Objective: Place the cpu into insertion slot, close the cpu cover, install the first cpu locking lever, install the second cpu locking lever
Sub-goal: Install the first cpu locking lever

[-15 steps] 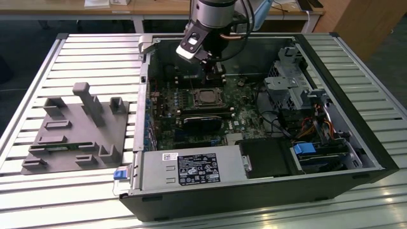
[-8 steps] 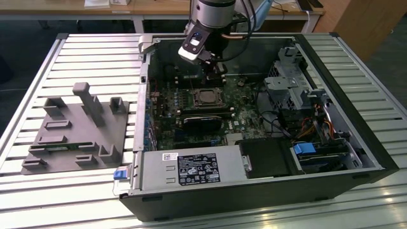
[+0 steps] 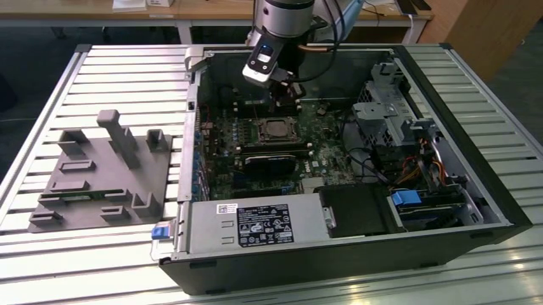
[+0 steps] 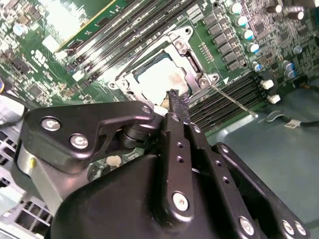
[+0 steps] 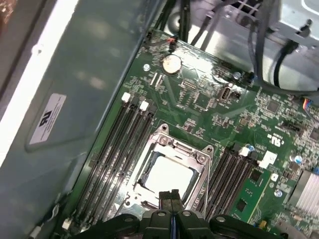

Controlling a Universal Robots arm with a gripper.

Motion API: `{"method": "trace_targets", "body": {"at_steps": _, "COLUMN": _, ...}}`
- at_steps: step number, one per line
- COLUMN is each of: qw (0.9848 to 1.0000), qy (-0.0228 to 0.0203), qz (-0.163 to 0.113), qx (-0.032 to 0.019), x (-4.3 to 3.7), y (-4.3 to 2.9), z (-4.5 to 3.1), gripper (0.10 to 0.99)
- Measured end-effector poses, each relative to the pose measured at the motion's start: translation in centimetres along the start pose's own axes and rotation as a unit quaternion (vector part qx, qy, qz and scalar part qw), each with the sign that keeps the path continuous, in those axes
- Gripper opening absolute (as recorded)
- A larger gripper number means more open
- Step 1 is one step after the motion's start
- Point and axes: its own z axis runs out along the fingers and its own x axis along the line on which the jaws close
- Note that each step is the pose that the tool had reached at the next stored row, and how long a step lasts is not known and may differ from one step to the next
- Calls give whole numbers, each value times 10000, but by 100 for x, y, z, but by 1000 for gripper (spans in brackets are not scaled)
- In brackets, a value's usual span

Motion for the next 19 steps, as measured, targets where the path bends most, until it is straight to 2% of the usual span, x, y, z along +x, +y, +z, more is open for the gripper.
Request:
{"method": "trace_targets", "body": {"at_steps": 9, "qw": 9987, "qy": -3, "qz": -514, "qx": 1, "x": 0, "y": 0, "z": 0, "gripper": 106}}
{"method": "trace_targets", "body": {"at_steps": 19, "qw": 9952, "qy": -5, "qz": -983, "qx": 1, "x": 0, "y": 0, "z": 0, "gripper": 106}}
